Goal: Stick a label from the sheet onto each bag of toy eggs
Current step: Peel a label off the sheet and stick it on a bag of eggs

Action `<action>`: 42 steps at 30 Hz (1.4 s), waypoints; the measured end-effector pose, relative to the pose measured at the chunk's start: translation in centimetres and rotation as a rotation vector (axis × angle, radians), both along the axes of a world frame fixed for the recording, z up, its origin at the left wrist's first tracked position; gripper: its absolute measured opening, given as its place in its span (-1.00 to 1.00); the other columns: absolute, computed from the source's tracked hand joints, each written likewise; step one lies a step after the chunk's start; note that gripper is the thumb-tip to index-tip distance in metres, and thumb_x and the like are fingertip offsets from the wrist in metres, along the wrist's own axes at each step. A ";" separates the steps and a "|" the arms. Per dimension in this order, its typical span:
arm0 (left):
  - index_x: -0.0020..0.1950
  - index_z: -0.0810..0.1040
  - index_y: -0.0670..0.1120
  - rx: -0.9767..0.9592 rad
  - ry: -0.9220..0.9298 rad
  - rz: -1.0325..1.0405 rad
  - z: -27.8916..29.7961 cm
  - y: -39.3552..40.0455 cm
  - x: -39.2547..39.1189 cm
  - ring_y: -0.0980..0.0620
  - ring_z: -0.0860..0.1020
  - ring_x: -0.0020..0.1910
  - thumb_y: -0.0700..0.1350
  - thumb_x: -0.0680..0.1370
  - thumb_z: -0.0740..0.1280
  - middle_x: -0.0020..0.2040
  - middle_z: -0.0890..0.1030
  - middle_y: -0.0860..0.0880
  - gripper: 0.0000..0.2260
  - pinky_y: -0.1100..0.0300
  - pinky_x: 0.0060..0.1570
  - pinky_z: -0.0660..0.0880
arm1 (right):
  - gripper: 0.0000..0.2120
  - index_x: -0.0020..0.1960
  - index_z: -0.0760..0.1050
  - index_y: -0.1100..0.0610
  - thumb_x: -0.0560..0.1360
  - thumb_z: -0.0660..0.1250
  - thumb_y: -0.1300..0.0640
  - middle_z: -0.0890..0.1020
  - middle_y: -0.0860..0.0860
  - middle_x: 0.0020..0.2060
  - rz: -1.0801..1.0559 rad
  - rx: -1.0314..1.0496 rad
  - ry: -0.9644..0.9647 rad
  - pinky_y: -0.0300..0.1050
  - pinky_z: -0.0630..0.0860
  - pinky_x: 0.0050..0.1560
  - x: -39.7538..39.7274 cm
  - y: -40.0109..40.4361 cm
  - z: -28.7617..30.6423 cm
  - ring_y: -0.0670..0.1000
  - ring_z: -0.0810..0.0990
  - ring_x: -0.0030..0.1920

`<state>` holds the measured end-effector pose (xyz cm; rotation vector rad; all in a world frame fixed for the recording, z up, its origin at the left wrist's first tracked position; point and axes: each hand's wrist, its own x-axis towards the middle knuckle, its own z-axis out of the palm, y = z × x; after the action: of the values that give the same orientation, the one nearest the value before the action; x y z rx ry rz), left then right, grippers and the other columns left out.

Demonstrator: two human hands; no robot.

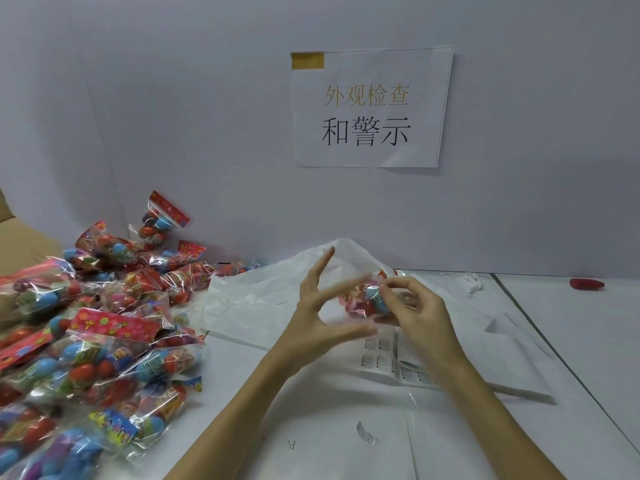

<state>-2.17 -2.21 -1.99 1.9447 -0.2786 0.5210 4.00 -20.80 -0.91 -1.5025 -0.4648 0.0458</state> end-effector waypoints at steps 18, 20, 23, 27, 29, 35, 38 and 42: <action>-0.04 0.77 0.04 -0.751 0.076 0.404 0.4 2.2 0.7 0.08 0.68 -0.13 -0.11 0.54 0.51 -0.06 0.76 -0.01 -0.94 0.22 -0.19 0.63 | -0.71 0.05 0.76 0.07 0.66 0.30 -0.04 0.78 0.09 -0.05 0.137 -0.061 0.149 -0.19 0.67 -0.15 -0.1 -0.5 0.5 0.08 0.76 -0.07; -0.06 0.77 0.08 -0.714 0.062 0.420 0.5 2.1 0.6 0.11 0.67 -0.16 -0.10 0.53 0.51 -0.08 0.75 0.02 -0.93 0.27 -0.23 0.62 | -0.64 0.12 0.72 0.10 0.60 0.33 -0.15 0.78 0.08 -0.05 0.184 -0.085 0.169 -0.17 0.68 -0.13 -0.3 -0.3 0.6 0.09 0.77 -0.06; -0.09 0.77 0.10 -0.678 0.054 0.426 0.5 1.7 0.6 0.14 0.66 -0.19 -0.08 0.52 0.52 -0.10 0.75 0.05 -0.93 0.30 -0.23 0.62 | -0.76 0.05 0.74 0.05 0.53 0.47 -0.08 0.78 0.01 -0.09 0.133 -0.210 0.111 -0.20 0.67 -0.12 -0.3 0.1 0.0 0.03 0.77 -0.10; -0.08 0.78 0.08 -0.740 0.034 0.404 0.3 1.3 0.7 0.08 0.62 -0.28 -0.12 0.55 0.51 -0.08 0.75 0.01 -0.91 0.23 -0.22 0.64 | -0.90 -0.02 0.74 0.11 0.55 0.50 0.08 0.78 0.02 -0.15 0.068 -0.190 0.154 0.01 0.69 0.11 0.1 0.2 -0.5 0.04 0.77 -0.12; -0.09 0.78 0.08 -0.785 0.041 0.418 0.1 1.1 0.8 0.10 0.62 -0.30 -0.13 0.55 0.51 -0.08 0.76 0.02 -0.89 0.24 -0.24 0.63 | -0.90 -0.01 0.73 0.09 0.56 0.49 0.07 0.78 -0.01 -0.14 0.062 -0.207 0.156 0.05 0.67 0.17 0.1 0.3 -0.5 0.02 0.77 -0.10; 0.23 0.66 0.04 -0.842 0.133 0.383 -0.6 0.1 1.0 0.00 0.73 -0.03 0.10 0.52 0.49 0.06 0.73 -0.03 -0.69 0.11 -0.08 0.69 | -0.90 0.02 0.68 0.16 0.62 0.42 0.15 0.78 0.04 -0.11 0.046 -0.210 0.177 -0.02 0.65 0.15 0.3 0.5 -1.1 0.03 0.78 -0.08; 0.34 0.51 -0.04 -0.940 0.338 0.185 -0.4 -0.3 0.9 -0.11 0.74 0.08 0.24 0.45 0.47 0.16 0.71 -0.12 -0.42 -0.04 0.08 0.69 | -0.90 0.07 0.63 0.29 0.63 0.38 0.25 0.76 0.17 0.00 0.071 -0.006 0.288 -0.14 0.68 0.07 0.5 0.3 -1.3 0.11 0.78 0.01; 0.23 0.69 -0.15 -0.878 0.279 0.057 0.1 -0.4 0.8 -0.18 0.69 0.16 0.01 0.49 0.51 0.13 0.73 -0.19 -0.63 0.08 0.06 0.65 | -0.64 0.35 0.49 0.15 0.59 0.45 0.15 0.70 0.17 0.15 0.084 0.116 0.341 -0.01 0.64 0.20 0.3 0.6 -0.8 0.10 0.75 0.09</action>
<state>-1.33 -2.58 -1.91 1.1430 0.1729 0.3174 4.27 -20.19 -1.70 -1.3272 -0.2499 0.3308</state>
